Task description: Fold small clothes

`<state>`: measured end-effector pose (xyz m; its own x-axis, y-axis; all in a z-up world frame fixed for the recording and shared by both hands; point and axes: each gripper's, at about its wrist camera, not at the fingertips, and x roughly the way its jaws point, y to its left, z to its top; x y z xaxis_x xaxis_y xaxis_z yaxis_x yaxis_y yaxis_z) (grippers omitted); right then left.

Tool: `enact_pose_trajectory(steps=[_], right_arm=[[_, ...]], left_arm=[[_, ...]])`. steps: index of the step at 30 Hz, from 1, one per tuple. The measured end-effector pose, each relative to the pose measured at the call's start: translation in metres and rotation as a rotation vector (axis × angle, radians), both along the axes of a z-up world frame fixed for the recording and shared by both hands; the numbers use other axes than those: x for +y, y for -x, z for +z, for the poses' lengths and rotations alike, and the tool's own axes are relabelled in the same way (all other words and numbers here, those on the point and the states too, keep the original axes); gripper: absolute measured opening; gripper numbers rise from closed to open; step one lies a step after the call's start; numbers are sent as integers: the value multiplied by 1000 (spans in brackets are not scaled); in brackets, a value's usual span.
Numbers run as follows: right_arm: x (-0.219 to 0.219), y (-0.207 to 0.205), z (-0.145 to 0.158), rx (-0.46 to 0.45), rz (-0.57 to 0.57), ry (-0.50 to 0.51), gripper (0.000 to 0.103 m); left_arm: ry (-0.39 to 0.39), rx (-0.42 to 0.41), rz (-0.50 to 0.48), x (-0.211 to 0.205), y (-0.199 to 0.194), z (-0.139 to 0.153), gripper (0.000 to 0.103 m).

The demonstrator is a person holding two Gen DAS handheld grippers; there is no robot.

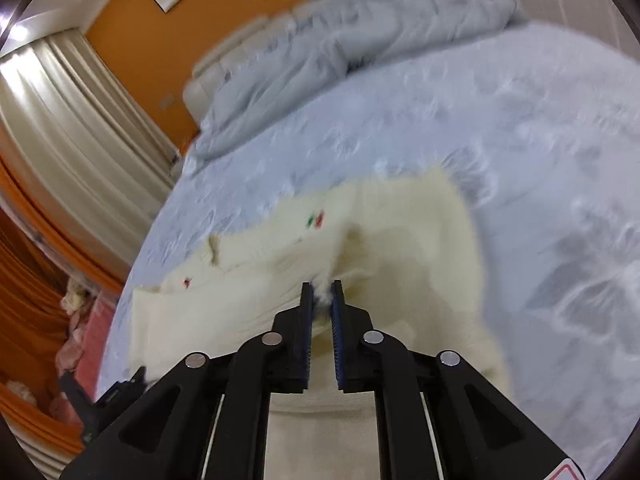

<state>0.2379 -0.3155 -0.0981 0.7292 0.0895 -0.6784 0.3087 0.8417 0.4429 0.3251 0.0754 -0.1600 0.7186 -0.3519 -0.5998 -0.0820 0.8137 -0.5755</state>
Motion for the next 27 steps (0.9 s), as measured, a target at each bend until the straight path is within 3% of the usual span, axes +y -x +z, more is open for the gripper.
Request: enact_pose_trajectory(steps=[2, 3, 5, 6, 8, 9, 10, 11, 12, 13, 14, 16, 19, 23, 27], right_arm=[[-14, -5, -43, 164, -26, -36, 0], [-23, 2, -52, 126, -32, -105, 0], [-36, 22, -42, 107, -101, -211, 1], [-38, 32, -33, 92, -122, -243, 13], [-36, 64, -7, 66, -136, -244, 18], [-34, 81, 4, 72, -131, -229, 31], [-33, 97, 13, 88, -123, -209, 40], [-30, 121, 22, 120, -113, -172, 58], [-25, 147, 29, 150, -102, -131, 68], [-23, 161, 32, 167, -92, -109, 69], [-17, 188, 33, 202, -68, -76, 71], [-4, 229, 29, 283, -34, -56, 75], [13, 268, 12, 335, -11, -143, 77], [46, 284, -11, 361, 38, -285, 83], [68, 274, -11, 314, 69, -200, 87]], left_arm=[[5, -2, -1, 0, 0, 0, 16], [7, -1, -1, 1, 0, -1, 16], [1, 9, -1, 0, -1, 1, 16], [0, 15, -2, 1, 0, 0, 16], [-6, 46, -11, 2, 1, 5, 18], [-10, 70, -35, 5, 7, 12, 21], [-12, 89, -53, 9, 16, 17, 33], [-11, 106, -65, 14, 28, 24, 53], [-2, 121, -67, 26, 49, 33, 64], [-2, 136, -54, 36, 65, 39, 90], [3, 148, -44, 47, 82, 45, 94], [2, 207, -67, 67, 117, 50, 96], [-34, 355, -112, 83, 165, 34, 96], [-4, 326, -101, 85, 207, 28, 98], [-2, 318, -80, 71, 220, 24, 98]])
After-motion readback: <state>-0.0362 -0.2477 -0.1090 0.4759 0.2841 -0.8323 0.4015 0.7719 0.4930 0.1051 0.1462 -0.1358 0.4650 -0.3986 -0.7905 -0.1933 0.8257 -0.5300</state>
